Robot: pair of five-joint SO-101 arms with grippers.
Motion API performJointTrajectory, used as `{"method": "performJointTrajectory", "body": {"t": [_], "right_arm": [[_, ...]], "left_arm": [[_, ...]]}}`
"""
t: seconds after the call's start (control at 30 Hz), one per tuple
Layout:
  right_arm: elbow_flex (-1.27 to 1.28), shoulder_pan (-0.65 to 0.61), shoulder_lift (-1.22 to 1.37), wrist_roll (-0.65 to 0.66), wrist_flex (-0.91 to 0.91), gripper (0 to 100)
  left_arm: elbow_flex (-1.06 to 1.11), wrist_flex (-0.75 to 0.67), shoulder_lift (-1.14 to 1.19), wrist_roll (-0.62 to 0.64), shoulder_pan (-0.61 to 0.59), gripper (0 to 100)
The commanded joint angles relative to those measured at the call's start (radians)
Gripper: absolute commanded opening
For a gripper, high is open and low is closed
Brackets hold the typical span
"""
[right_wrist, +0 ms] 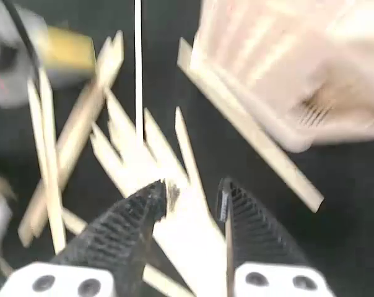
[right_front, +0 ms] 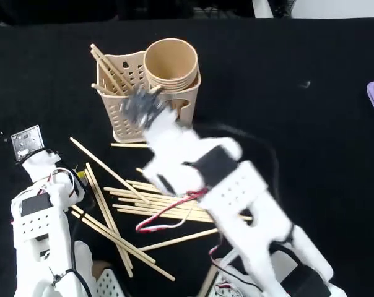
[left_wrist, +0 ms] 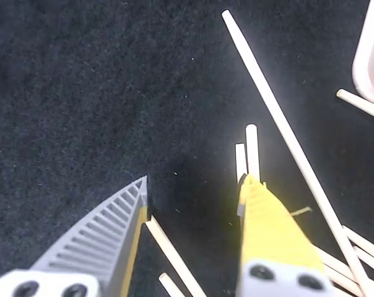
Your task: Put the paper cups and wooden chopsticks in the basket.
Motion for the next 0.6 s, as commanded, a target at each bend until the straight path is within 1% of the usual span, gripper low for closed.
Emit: {"method": "performJointTrajectory", "body": {"t": [0.0,0.07,0.17,0.3,0.37,0.5,0.57], "right_arm": [[0.326,-0.025,-0.019,0.15,-0.253,15.3],[0.389,-0.063,-0.022,0.123,-0.334,15.3],[0.381,-0.16,-0.022,0.049,-0.339,15.3],[0.392,-0.327,-0.015,-0.066,-0.371,15.3],[0.414,-0.39,-0.015,-0.107,-0.4,15.3],[0.463,-0.483,-0.015,-0.163,-0.488,15.3],[0.492,-0.516,-0.013,-0.163,-0.542,15.3]], "left_arm": [[-0.012,-0.011,-0.017,0.002,-0.007,24],[-0.012,-0.011,-0.017,0.002,-0.007,24],[-0.018,-0.011,-0.017,0.002,-0.028,24],[-0.044,-0.015,-0.017,0.011,-0.137,24],[-0.062,-0.012,-0.017,0.029,-0.194,24],[-0.099,-0.017,-0.009,0.12,-0.318,24],[-0.11,-0.017,-0.009,0.149,-0.367,24]]}}
